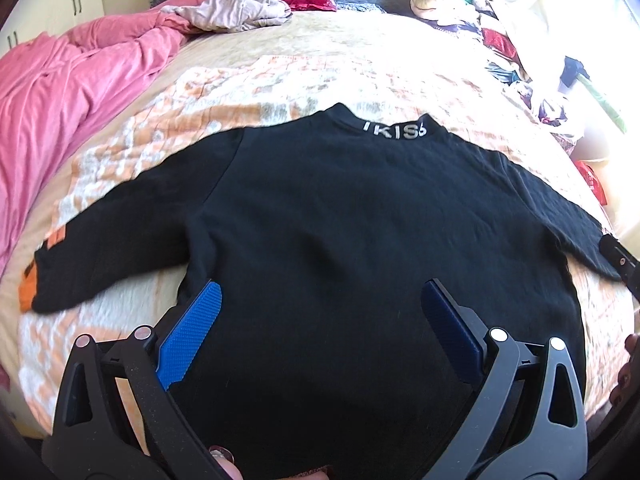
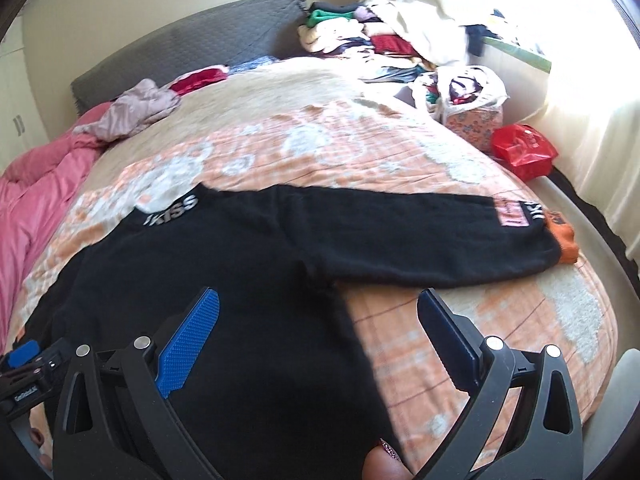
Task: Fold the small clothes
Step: 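Move the right tool to the orange sleeve cuff and close on it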
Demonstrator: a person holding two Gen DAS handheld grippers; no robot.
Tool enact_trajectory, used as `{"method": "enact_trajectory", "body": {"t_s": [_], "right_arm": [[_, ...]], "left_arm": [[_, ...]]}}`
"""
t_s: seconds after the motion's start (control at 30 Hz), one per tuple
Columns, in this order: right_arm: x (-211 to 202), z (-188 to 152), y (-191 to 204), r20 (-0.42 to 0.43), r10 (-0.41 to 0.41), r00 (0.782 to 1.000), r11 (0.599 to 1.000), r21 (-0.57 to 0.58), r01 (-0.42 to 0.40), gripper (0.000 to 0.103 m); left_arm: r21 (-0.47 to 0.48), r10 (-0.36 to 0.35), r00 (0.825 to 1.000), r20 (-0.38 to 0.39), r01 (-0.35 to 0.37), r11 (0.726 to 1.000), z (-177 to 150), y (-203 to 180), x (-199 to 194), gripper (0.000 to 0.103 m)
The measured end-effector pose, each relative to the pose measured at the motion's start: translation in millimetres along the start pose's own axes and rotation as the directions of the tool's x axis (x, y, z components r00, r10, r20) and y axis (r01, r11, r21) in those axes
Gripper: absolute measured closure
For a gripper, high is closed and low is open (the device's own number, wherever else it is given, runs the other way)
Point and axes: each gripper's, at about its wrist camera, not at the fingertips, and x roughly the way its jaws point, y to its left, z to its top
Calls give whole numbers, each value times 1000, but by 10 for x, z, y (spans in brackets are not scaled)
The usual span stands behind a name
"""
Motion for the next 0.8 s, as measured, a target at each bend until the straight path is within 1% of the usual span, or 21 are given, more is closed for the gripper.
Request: {"method": "enact_trajectory", "body": {"t_s": [0.23, 0.43, 0.5, 0.67, 0.73, 0.8], "right_arm": [[169, 202, -457, -2, -68, 998, 994, 90, 68, 4], [292, 305, -781, -9, -123, 992, 980, 154, 123, 4], [326, 329, -882, -13, -131, 991, 975, 179, 131, 4], [383, 299, -1209, -25, -154, 988, 950, 273, 155, 4], [403, 280, -1388, -33, -163, 986, 927, 336, 164, 4], [420, 266, -1510, -41, -171, 984, 911, 375, 174, 4]], "left_arm": [[40, -27, 1000, -3, 27, 999, 247, -196, 203, 9], [40, -70, 997, -34, 72, 997, 401, -317, 385, 9], [41, -73, 996, -43, 74, 996, 432, -362, 448, 9], [40, -83, 995, -63, 86, 996, 505, -460, 606, 9], [38, -89, 994, -71, 92, 995, 533, -490, 668, 9], [37, -90, 993, -77, 93, 995, 550, -517, 718, 9]]}}
